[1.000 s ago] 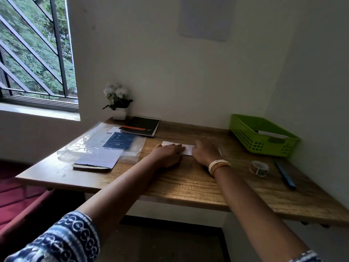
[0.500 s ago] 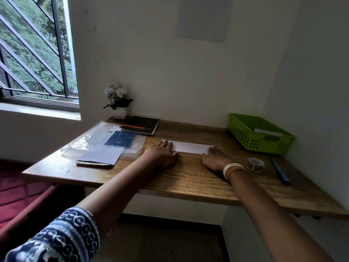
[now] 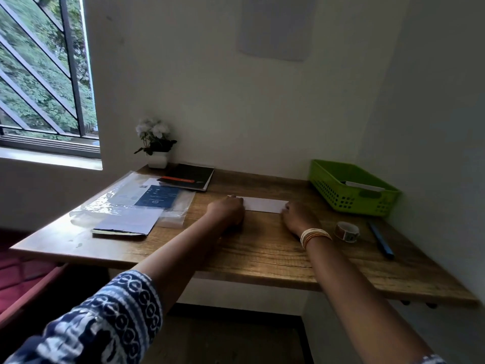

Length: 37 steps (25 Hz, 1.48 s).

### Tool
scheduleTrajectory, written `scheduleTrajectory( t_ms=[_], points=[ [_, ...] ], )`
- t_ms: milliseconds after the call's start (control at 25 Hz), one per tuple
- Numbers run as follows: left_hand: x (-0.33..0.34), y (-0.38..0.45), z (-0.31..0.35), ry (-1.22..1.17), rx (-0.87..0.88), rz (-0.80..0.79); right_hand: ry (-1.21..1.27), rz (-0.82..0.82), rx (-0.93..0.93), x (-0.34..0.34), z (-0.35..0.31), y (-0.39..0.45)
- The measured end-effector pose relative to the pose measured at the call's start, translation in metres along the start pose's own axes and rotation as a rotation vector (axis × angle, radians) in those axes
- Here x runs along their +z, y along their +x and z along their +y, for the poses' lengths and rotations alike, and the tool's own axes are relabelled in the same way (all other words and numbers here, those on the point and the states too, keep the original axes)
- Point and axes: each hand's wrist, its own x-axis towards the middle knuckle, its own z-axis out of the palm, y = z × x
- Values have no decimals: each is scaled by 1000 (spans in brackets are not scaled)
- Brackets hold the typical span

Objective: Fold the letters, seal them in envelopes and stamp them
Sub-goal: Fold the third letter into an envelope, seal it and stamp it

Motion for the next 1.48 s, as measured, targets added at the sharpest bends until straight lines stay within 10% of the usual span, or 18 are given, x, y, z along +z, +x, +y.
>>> scheduleTrajectory(
  t_ms=[480, 800, 1080, 1480],
  points=[
    [-1, -65, -23, -76, 231, 109, -14, 66, -223, 10, -46, -42],
    [0, -167, -101, -134, 273, 503, 238, 66, -415, 29, -141, -108],
    [0, -201, -184, -256, -178, 668, 251, 42, -755, 46, -198, -134],
    [-10, -197, -192, -223, -220, 572, 213, 93, -864, 54, -229, -129]
  ],
)
